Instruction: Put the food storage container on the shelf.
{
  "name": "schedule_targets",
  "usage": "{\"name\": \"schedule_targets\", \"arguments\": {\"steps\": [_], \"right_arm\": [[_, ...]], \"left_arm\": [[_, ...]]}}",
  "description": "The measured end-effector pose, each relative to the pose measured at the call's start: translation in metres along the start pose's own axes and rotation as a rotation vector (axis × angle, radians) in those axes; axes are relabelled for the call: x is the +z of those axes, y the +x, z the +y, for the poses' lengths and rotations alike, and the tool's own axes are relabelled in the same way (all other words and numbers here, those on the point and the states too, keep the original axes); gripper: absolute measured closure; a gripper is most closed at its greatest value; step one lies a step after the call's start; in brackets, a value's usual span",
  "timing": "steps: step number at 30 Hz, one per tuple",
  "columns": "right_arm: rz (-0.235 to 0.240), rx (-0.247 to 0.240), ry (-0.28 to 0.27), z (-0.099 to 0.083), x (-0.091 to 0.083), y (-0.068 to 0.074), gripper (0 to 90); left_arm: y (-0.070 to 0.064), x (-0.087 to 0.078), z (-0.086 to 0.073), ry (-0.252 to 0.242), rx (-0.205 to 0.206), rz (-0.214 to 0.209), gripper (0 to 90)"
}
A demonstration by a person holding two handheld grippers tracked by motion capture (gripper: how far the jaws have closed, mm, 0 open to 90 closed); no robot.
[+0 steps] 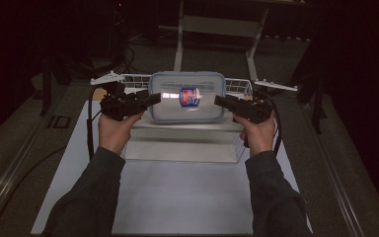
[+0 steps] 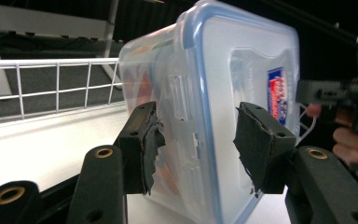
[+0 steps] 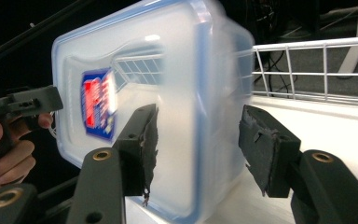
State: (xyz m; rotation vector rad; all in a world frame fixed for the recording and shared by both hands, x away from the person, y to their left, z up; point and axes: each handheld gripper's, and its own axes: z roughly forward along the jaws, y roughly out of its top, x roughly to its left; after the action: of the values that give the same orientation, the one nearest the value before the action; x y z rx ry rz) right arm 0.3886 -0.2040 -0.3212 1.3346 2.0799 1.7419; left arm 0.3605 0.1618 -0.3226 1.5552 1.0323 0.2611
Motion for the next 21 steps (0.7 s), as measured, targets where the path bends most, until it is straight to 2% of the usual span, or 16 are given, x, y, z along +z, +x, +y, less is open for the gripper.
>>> {"name": "schedule_targets", "arguments": {"steps": [3,5,7,8,11,13,15,18,19,21], "right_arm": [[-0.037,-0.014,0.004,0.001,0.004,0.003,42.5],[-0.056,-0.022,0.019,0.001,0.006,0.003,43.4],[-0.037,-0.013,0.019,0.000,0.008,0.004,44.3],[-0.043,-0.022,0.023,-0.001,0.008,0.005,44.1],[-0.056,-0.057,0.026,-0.002,0.006,0.009,43.3],[-0.049,-0.079,0.003,-0.002,0.003,0.010,43.1],[-0.044,-0.097,-0.027,-0.003,0.000,0.011,42.9],[-0.081,-0.169,-0.050,-0.003,-0.007,0.016,42.9],[-0.081,-0.169,-0.050,-0.003,-0.007,0.016,42.9],[-0.094,-0.209,-0.051,-0.003,-0.012,0.019,42.8]], "left_arm": [[0.001,0.002,0.001,0.001,0.004,0.051,49.6],[0.003,0.003,0.001,-0.004,0.005,0.054,48.4],[0.002,0.004,0.002,0.001,0.035,0.074,47.9],[0.002,0.005,0.002,0.005,0.042,0.080,48.1],[0.001,0.006,0.004,0.009,0.071,0.093,49.1],[0.001,0.008,0.005,0.014,0.096,0.107,49.3],[0.000,0.007,0.004,-0.003,0.115,0.100,49.0],[-0.005,0.003,0.003,-0.018,0.147,0.118,49.0],[-0.005,0.003,0.003,-0.018,0.147,0.118,49.0],[-0.011,-0.004,0.003,-0.036,0.185,0.135,48.9]]}}
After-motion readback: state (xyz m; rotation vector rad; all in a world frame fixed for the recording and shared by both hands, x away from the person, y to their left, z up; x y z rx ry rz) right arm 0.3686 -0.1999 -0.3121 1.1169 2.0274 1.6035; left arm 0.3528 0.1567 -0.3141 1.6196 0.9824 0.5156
